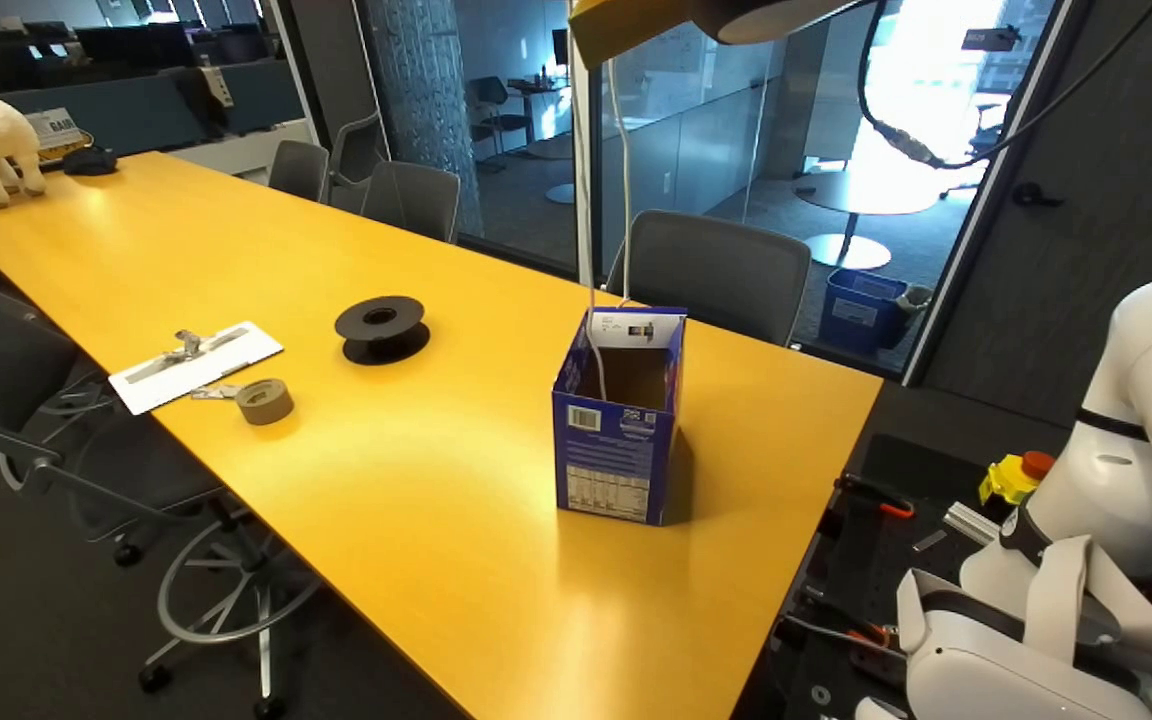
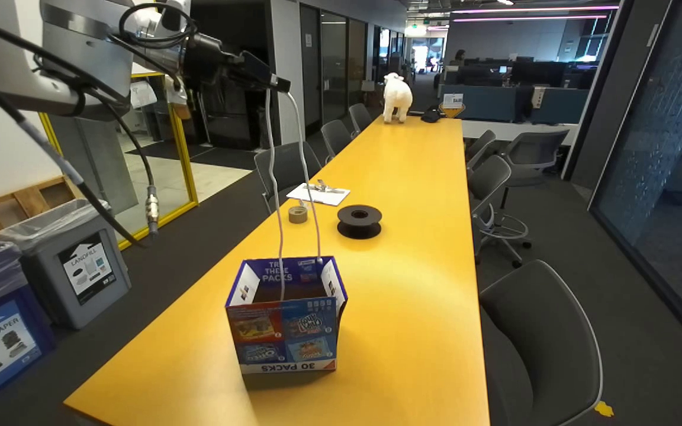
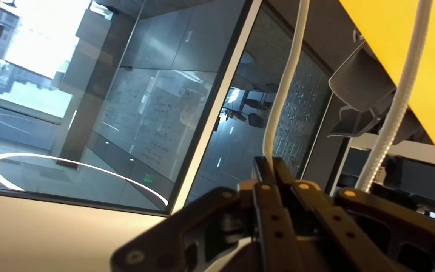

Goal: Put the strings inside the blue box.

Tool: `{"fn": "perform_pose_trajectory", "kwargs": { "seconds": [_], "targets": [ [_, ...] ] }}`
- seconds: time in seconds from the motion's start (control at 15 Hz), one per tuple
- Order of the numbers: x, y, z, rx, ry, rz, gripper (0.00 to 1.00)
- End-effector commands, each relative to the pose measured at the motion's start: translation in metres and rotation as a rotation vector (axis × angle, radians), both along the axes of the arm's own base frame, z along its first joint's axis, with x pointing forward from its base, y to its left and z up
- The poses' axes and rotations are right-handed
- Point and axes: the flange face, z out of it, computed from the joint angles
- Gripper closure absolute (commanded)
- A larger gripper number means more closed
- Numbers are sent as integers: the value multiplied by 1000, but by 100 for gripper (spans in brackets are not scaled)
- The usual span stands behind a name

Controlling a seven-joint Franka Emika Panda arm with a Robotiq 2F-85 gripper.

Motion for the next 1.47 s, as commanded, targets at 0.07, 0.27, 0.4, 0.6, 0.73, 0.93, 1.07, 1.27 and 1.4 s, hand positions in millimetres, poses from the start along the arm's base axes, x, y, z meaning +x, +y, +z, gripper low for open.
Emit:
{"fn": "perform_pose_trajectory", "kwargs": {
  "seconds": [0.07,0.27,0.4,0.6,0.73,0.93,1.07,1.27,1.4],
  "targets": [
    [11,-1,5,24,12,2,96],
    [19,-7,-5,59,47,-2,96],
    [21,-11,-11,90,71,-14,96],
    [23,-15,-18,134,109,-24,96],
    [25,-19,-28,177,156,-10,96],
    [28,-25,-44,253,231,17,96],
    [27,-28,-53,317,292,37,96],
    [26,-34,-67,397,373,58,96],
    [25,-38,-77,443,422,70,96]
  ]
}}
